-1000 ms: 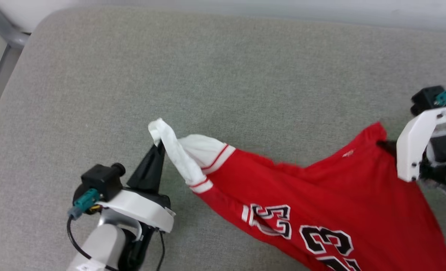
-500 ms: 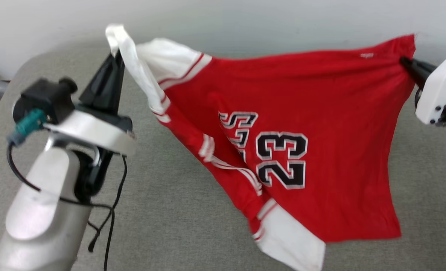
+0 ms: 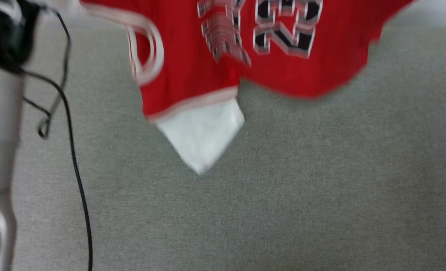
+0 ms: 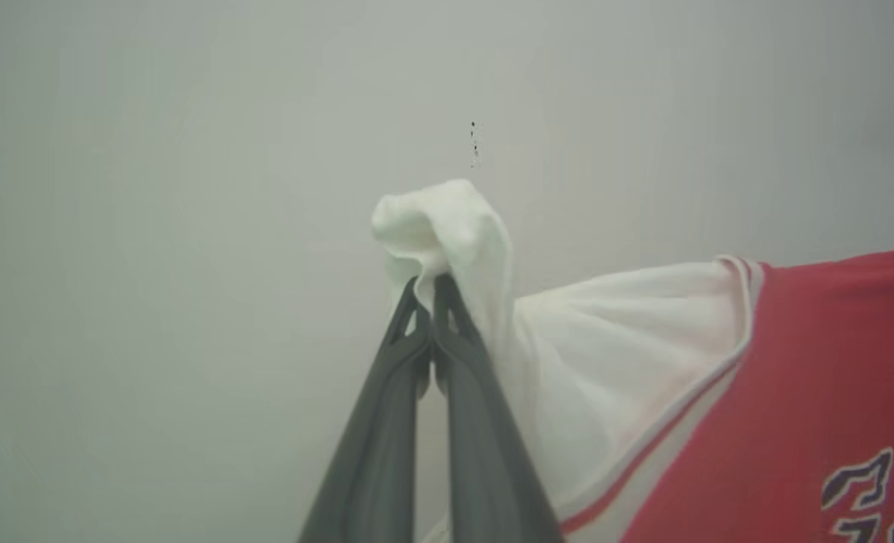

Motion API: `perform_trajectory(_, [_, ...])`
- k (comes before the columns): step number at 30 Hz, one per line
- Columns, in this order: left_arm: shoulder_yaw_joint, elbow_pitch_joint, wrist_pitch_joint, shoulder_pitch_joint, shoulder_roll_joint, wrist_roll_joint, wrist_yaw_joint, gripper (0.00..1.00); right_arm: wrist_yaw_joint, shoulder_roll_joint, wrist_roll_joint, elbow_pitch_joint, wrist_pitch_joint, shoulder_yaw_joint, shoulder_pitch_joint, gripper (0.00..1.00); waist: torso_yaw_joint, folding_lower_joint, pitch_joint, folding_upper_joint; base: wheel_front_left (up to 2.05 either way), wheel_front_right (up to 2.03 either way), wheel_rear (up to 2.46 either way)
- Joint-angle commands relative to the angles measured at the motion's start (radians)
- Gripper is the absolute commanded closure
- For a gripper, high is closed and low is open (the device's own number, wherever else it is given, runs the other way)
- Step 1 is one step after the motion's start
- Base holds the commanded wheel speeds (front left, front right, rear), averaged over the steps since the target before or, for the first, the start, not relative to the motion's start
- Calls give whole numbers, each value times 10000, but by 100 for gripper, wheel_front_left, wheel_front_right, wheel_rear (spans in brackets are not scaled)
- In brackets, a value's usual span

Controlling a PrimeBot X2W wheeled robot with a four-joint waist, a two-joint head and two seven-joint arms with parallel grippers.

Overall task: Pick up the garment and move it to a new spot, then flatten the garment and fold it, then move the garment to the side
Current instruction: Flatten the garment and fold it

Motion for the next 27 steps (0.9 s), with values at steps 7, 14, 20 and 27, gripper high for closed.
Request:
perform_trajectory(7, [70,1319,-84,-2605,405,363,-22,100,-24,284,-1089,503,-628,-798,-2159,100,-106,0,1445,0,0,0,0])
perform_trajectory(14, [152,2594,-232,-4506,461,408,-34,100,-27,645,-1833,1503,-1105,-1052,-3971,100,-99,0,2761,0,0,0,0])
perform_trajectory(20, [17,3675,-509,-5067,248,244,-121,100,-26,1072,-2090,2499,-1629,-979,-4709,100,-46,0,3538,0,0,0,0])
perform_trajectory(27, [-172,4628,-841,-4379,-155,-535,-236,100,-23,1204,-1749,3497,-2142,-346,-4292,100,82,0,3809,0,0,0,0])
